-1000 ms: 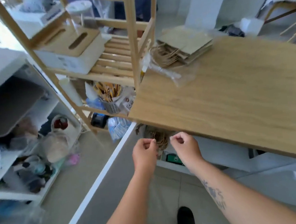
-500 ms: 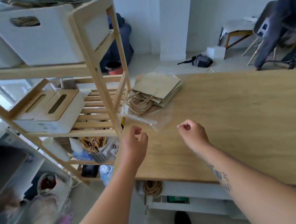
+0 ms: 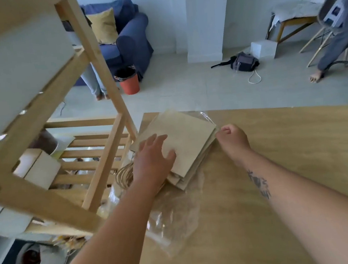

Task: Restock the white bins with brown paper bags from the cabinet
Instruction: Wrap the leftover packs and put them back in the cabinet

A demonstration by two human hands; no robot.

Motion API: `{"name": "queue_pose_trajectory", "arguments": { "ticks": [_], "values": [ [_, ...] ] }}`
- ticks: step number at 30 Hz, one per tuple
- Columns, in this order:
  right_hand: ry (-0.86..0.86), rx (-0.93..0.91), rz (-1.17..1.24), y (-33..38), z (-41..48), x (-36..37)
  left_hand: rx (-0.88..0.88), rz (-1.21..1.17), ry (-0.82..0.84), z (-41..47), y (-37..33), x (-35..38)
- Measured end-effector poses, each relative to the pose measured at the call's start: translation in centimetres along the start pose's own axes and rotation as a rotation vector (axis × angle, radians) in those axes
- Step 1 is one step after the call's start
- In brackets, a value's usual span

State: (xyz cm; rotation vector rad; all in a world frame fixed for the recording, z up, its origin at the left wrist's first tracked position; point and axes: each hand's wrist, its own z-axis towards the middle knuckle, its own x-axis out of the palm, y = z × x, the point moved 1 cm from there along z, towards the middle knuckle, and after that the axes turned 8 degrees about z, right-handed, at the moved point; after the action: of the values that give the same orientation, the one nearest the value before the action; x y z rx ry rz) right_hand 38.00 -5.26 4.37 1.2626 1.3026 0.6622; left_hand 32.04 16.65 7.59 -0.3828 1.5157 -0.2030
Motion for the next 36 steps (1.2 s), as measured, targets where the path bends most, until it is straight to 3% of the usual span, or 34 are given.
{"name": "queue_pose_trajectory", "arguments": {
  "ticks": [7, 12, 23, 36],
  "values": [
    [0.017, -0.075, -0.130, -1.1, 3.2, 3.2, -0.274, 0.099, 0.199, 9.8, 3.2, 0.9],
    [-0.034, -0.221, -0.309, -2.3, 2.9, 4.0, -0.251, 0.135, 0.214, 9.6, 3.2, 1.7],
    [0.115, -0.329, -0.436, -3.6, 0.7, 0.9, -0.362, 0.118, 0.158, 1.5, 0.7, 2.9],
    [0.067, -0.327, -0.481, -10.0, -12.5, -7.0, -0.332, 0.144, 0.174, -15.5, -2.9, 3.8]
  ]
}}
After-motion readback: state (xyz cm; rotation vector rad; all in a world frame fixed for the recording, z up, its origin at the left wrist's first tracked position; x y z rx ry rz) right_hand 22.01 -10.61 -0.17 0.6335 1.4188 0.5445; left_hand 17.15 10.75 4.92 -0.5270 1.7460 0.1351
